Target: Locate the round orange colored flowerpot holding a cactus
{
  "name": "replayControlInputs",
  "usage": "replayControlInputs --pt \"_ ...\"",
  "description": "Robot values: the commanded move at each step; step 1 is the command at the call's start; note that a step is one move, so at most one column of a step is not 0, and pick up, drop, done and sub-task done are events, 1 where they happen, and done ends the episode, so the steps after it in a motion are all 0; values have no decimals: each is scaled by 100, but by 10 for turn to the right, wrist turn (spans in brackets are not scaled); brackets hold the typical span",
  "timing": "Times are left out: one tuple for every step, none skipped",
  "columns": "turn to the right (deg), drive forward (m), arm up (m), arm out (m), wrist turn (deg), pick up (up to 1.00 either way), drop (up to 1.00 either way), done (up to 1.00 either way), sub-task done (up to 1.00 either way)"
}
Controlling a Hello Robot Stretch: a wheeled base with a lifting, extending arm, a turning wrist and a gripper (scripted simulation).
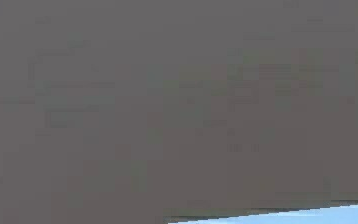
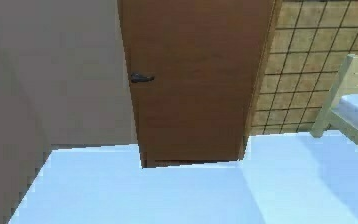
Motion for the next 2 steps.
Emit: replayControlInputs --pt "-30 0 0 0 0 0 0 0 0" --pt "0 20 0 0 0 0 0 0 0"
